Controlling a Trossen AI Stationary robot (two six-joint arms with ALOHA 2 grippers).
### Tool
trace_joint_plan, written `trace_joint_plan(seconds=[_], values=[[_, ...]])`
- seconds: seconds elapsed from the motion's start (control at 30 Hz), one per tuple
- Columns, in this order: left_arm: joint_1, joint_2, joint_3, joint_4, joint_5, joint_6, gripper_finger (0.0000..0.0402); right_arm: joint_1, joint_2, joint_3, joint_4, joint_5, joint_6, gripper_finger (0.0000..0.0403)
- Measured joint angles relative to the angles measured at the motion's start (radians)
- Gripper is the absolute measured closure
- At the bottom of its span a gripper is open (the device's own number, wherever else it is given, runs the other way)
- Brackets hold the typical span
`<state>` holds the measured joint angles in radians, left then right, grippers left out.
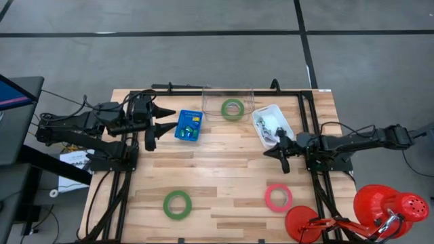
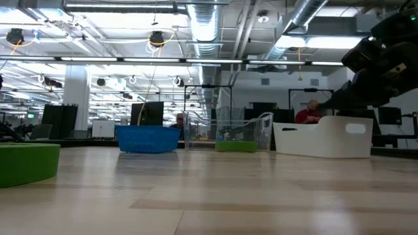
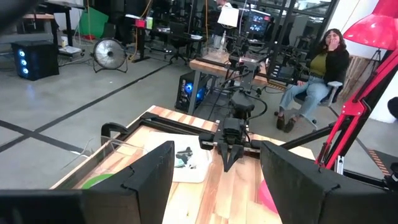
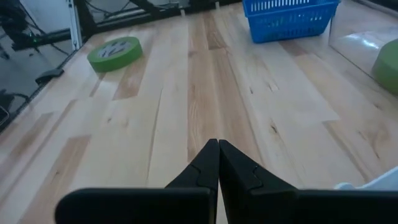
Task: Pick and place Stapler, Stapler remover, tape
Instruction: Put the green tape into the transparent bin
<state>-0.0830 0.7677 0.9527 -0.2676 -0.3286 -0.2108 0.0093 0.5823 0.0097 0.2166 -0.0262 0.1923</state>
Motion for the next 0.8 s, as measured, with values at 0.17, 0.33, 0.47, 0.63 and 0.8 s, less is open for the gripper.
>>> trace_joint_plan(seconds=[0.17, 0.33, 0.47, 0.63, 0.8], values=[[0.000, 0.000, 0.000, 0.000, 0.000, 0.000, 0.0175, 0.000, -0.080, 0.000, -0.080, 0.000, -0.034, 0.0403], [0.000, 0.000, 0.000, 0.000, 0.000, 0.000, 0.0175, 0.000, -0.166, 0.000, -0.161, 0.001, -0.034, 0.0403], [0.000, 0.000, 0.000, 0.001, 0.000, 0.000, 0.0175, 0.000, -0.230, 0.000, -0.209, 0.003, -0.034, 0.0403], [0.000, 0.000, 0.000, 0.004, 0.000, 0.000, 0.0175, 0.000, -0.292, 0.000, -0.209, 0.003, -0.034, 0.0403], [0.000, 0.000, 0.000, 0.007, 0.000, 0.000, 0.0175, 0.004, -0.345, 0.000, -0.210, 0.003, -0.034, 0.0403]])
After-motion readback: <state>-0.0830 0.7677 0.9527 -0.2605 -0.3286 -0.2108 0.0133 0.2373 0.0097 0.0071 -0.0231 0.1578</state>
